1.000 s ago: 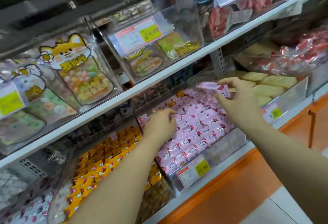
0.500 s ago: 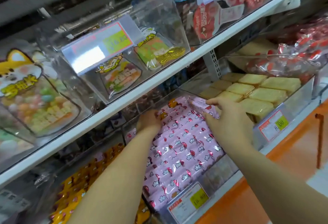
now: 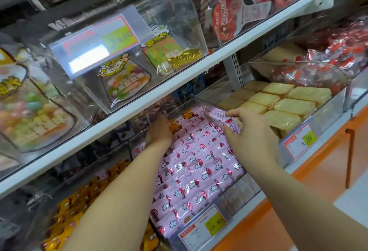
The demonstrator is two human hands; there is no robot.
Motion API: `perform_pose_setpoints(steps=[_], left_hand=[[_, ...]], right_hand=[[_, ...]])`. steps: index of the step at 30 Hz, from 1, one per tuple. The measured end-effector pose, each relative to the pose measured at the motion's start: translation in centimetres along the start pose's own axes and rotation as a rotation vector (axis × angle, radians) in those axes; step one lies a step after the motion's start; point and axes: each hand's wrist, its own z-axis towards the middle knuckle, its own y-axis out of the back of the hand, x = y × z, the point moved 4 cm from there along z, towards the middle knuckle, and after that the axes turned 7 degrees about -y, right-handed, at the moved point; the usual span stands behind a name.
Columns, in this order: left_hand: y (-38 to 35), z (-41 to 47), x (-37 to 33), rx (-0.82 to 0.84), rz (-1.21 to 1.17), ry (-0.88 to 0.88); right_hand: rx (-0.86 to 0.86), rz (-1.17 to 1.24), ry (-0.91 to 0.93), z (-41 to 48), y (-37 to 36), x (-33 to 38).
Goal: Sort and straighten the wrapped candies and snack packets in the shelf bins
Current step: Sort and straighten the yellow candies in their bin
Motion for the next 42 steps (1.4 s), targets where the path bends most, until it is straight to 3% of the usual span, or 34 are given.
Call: perform_pose_setpoints(steps=[4, 10, 15, 17, 21, 23, 26, 29, 31, 35, 39, 42], left_hand=[[2.3, -1.3, -0.6, -0.120, -0.091, 0.042], [5.3, -4.4, -0.9, -0.344, -0.328, 0.087], [7.0, -7.6, 1.5, -0.538, -0.717, 0.224], [6.7, -8.1, 2.7, -0.473, -0.786, 0.245], [5.0, -9.1, 3.1, -0.193, -1.036, 0.349], [4.6, -9.7, 2.8, -0.060, -0.985, 0.323], [5.0, -10.4, 2.1, 0.109, -0.737, 0.144], [5.8, -11.1, 1.4, 0.104, -0.313, -0.040], [6.2, -11.7, 1.0, 0.038, -0.210, -0.081], [6.5, -12.9, 0.2, -0.111, -0.294, -0.159], [5.7, -14.2, -3.3, -0.030, -0.381, -0.407], [5.5, -14.0, -4.9, -0.068, -0.416, -0.455]], right_hand=[[-0.012, 0.023, 0.023, -0.1, 0.0, 0.2], [-0.021, 0.089, 0.207, -1.3, 0.1, 2.5], [0.009, 0.142, 0.193, -2.3, 0.5, 2.8], [0.031, 0.161, 0.160, -2.6, 0.6, 2.5], [0.055, 0.170, 0.124, -3.1, 1.0, 2.1], [0.055, 0.181, 0.118, -3.3, 1.1, 2.2], [0.052, 0.225, 0.125, -3.5, 1.0, 2.7], [0.059, 0.241, 0.145, -3.8, 0.9, 3.3], [0.093, 0.250, 0.162, -3.9, 0.7, 3.6], [0.183, 0.268, 0.218, -4.0, 0.2, 4.0], [0.251, 0.281, 0.278, -4.1, -0.1, 4.6], [0.304, 0.348, 0.322, -4.2, -0.1, 5.2]])
